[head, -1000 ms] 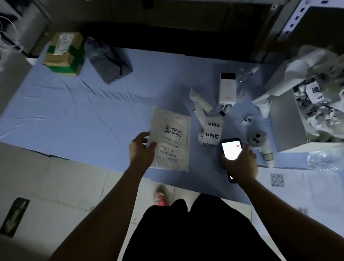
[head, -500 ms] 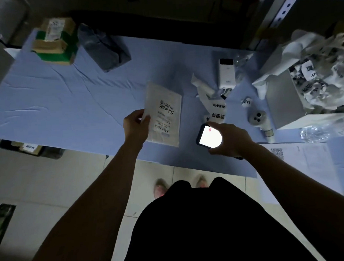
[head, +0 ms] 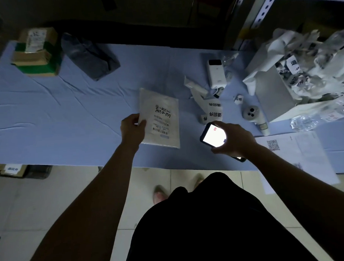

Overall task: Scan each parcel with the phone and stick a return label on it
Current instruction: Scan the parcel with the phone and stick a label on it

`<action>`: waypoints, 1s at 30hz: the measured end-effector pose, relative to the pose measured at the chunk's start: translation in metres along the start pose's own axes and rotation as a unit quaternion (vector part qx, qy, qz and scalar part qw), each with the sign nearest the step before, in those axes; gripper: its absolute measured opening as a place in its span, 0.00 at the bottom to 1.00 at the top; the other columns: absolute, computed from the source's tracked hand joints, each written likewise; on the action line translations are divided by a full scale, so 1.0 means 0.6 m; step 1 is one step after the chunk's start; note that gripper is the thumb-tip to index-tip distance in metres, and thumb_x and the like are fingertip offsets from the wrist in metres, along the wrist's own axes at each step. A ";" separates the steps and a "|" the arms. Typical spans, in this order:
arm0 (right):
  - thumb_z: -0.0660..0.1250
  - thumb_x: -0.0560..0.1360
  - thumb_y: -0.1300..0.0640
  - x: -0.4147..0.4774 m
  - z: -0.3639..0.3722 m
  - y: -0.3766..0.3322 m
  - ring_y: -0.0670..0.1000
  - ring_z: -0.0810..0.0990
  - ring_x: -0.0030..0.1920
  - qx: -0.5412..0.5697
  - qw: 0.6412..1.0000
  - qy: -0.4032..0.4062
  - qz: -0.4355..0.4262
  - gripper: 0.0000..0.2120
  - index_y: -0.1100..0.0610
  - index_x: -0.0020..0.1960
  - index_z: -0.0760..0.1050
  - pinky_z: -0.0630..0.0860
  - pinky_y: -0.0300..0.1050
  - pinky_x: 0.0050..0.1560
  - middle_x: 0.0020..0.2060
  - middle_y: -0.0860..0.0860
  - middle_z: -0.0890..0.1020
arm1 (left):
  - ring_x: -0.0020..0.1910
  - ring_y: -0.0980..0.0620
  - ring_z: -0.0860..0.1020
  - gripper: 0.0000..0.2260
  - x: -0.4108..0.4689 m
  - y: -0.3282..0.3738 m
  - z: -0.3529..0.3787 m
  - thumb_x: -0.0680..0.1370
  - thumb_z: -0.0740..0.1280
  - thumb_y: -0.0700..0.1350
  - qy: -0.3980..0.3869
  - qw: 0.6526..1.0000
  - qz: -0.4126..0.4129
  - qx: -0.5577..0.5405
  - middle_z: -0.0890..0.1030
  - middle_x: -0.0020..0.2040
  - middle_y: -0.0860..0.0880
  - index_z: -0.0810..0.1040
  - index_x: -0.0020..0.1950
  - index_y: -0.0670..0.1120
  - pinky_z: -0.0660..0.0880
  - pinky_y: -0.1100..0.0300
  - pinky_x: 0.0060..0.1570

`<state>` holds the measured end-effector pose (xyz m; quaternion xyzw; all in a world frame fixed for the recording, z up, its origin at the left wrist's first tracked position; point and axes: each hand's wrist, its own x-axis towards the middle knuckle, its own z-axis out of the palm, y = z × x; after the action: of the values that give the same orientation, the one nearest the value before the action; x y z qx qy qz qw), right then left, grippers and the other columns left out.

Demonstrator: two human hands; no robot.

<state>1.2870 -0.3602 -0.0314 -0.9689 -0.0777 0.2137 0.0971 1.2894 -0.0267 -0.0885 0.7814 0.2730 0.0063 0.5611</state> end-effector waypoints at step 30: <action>0.73 0.77 0.55 0.145 0.004 0.104 0.41 0.82 0.48 0.446 0.885 0.102 0.086 0.24 0.52 0.72 0.72 0.78 0.37 0.50 0.50 0.46 0.84 | 0.39 0.64 0.81 0.12 -0.025 0.178 0.345 0.71 0.79 0.41 -0.132 0.977 0.092 0.141 0.85 0.44 0.51 0.87 0.54 0.47 0.76 0.72 0.44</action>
<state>1.3704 -0.4034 -0.0821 -0.8426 0.1194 0.1328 0.5081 1.3868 -0.2374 -0.0669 0.8682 0.1211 -0.0839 0.4739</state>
